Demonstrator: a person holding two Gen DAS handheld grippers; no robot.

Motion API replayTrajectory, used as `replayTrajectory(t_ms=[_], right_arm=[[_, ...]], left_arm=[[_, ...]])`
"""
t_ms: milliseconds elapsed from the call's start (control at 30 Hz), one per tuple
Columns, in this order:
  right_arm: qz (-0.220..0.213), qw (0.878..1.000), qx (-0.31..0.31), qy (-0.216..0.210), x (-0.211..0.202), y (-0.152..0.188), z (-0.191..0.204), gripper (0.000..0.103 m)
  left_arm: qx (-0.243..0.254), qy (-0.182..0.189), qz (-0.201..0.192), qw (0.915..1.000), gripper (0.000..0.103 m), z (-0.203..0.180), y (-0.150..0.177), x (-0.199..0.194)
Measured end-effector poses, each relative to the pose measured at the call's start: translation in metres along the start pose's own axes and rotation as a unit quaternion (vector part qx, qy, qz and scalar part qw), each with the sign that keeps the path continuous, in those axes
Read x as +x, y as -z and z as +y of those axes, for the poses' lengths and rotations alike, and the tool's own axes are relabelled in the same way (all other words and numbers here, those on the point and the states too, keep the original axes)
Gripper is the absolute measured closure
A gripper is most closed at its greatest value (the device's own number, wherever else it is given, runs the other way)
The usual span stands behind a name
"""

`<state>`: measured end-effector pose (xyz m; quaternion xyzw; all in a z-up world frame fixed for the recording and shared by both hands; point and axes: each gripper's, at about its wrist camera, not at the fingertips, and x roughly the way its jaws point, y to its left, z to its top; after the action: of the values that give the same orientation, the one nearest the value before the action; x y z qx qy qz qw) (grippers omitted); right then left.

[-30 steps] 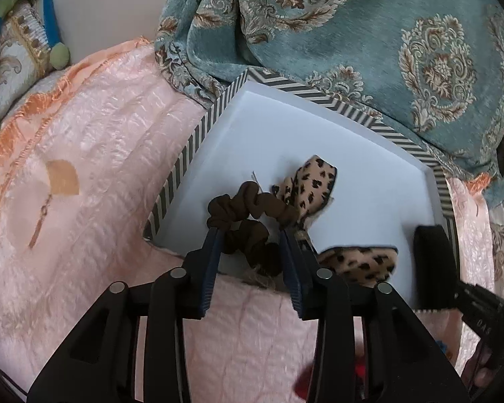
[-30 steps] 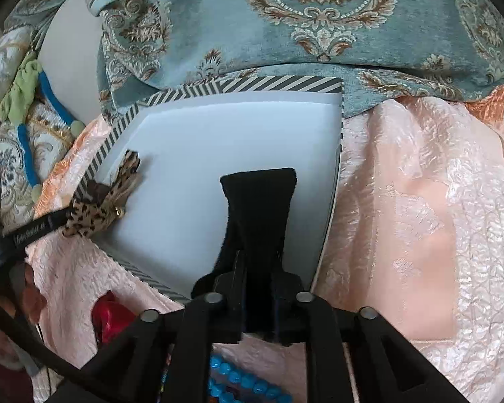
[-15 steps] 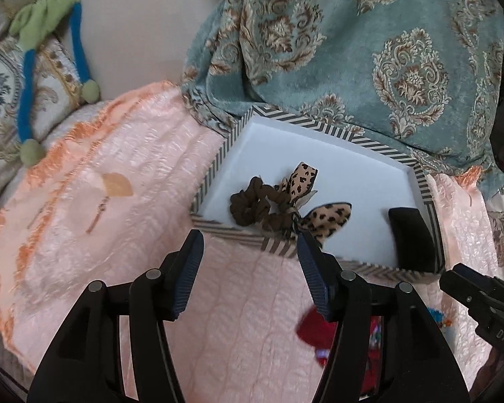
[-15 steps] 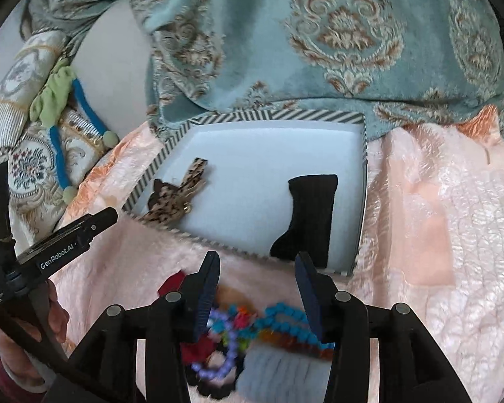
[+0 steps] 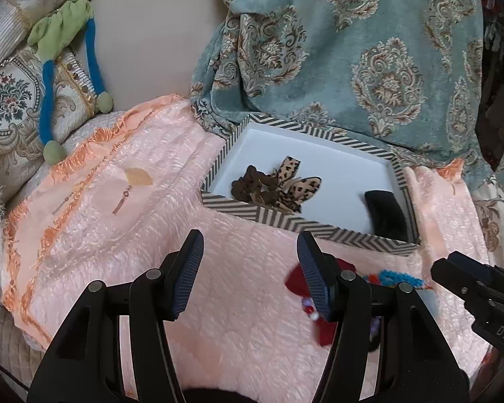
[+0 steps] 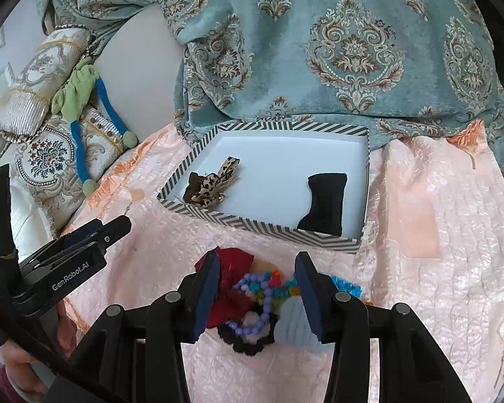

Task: Organize jewelry
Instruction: 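Grasp the red bow clip with the left gripper while the right grasps the blue scrunchie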

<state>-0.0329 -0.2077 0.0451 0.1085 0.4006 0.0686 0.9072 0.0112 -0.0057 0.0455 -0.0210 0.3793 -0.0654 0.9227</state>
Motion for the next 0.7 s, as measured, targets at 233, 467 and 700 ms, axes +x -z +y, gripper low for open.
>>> replayTrajectory(t_ms=[233, 467, 700], right_arm=[[-0.003, 1.0, 0.003, 0.001, -0.015, 0.008, -0.001, 0.058], [0.003, 1.0, 0.009, 0.0, -0.019, 0.019, -0.008, 0.058], [0.011, 0.999, 0.026, 0.015, -0.022, 0.028, -0.034, 0.058]], left_arm=[[0.0, 0.018, 0.008, 0.9998, 0.045, -0.003, 0.009, -0.014], [-0.008, 0.037, 0.032, 0.9988, 0.044, -0.005, 0.017, -0.014], [-0.017, 0.061, 0.061, 0.9961, 0.04, -0.011, 0.023, -0.004]])
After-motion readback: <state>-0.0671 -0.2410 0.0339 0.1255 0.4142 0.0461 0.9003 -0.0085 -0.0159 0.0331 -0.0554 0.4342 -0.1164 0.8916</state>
